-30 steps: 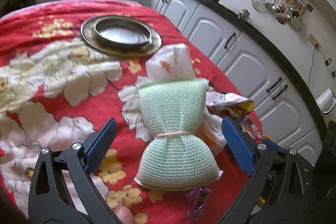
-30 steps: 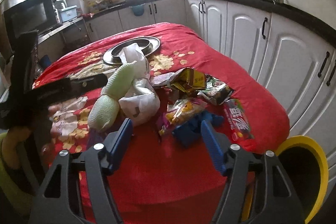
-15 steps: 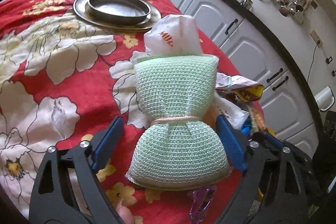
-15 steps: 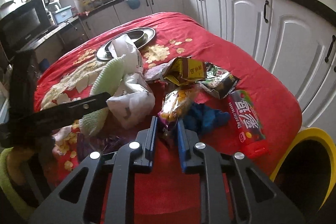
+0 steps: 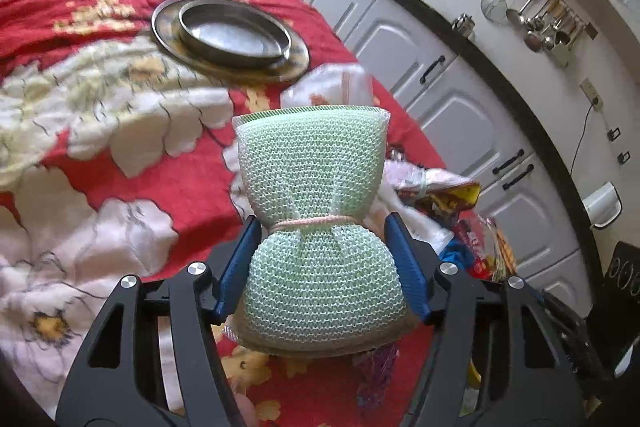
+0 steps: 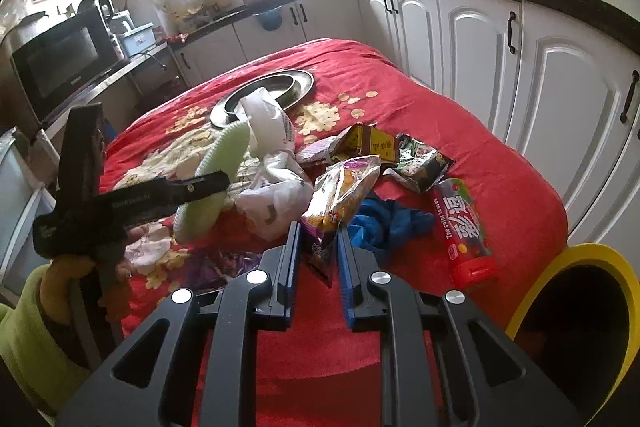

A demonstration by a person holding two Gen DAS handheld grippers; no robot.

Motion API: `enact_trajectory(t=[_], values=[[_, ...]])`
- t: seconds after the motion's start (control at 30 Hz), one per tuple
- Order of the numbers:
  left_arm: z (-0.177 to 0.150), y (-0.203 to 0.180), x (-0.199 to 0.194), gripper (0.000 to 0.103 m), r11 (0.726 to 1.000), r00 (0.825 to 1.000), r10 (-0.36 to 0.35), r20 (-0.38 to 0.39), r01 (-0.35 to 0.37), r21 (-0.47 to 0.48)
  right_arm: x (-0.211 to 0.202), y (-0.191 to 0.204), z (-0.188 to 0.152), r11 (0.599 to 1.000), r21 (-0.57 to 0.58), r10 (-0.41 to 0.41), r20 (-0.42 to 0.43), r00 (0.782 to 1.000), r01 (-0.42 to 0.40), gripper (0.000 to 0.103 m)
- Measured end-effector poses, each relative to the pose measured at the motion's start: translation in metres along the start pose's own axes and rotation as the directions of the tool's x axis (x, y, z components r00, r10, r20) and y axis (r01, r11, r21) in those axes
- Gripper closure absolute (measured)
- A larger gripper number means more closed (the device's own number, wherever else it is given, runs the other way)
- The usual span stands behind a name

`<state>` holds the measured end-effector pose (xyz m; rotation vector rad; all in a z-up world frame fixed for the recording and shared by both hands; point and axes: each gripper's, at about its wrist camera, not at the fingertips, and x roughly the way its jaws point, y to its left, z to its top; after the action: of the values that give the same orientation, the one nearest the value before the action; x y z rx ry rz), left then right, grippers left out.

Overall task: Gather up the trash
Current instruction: 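Grasp the green mesh sponge with the left tool while the right tool grasps a snack wrapper, then carry the sponge and wrapper over the yellow bin and release both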

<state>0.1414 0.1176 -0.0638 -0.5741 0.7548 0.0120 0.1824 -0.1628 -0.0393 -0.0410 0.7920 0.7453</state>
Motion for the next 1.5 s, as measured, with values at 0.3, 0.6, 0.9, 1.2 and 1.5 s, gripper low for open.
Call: enact_trajectory(t=[0.3,0.6,0.9,1.2,1.5], values=[[0.010,-0.010,-0.028,0.048,1.000,0.997,-0.012,0.079,0.010,0.025,-0.018,0.004,0.002,1.000,-0.021,0.014,0.033,0.999,-0.013,0.086],[0.000,-0.041,-0.030,0.048,0.993,0.995,-0.076,0.070,0.069,0.096,-0.051,-0.009,-0.004,0.999,-0.009,-0.030,0.074,0.997,0.030,0.086],[-0.015,-0.074,-0.028,0.048,0.978,0.992,-0.121,0.047,0.110,0.178,-0.078,-0.034,-0.014,0.996,0.030,-0.090,0.103,0.991,0.088,0.086],[-0.030,-0.099,-0.025,0.048,0.960,0.988,-0.152,0.017,0.143,0.240,-0.102,-0.055,-0.027,0.989,0.084,-0.130,0.130,0.983,0.120,0.086],[-0.046,-0.123,-0.020,0.048,0.937,0.984,-0.179,-0.020,0.177,0.302,-0.124,-0.072,-0.034,0.981,0.118,-0.172,0.164,0.971,0.154,0.086]])
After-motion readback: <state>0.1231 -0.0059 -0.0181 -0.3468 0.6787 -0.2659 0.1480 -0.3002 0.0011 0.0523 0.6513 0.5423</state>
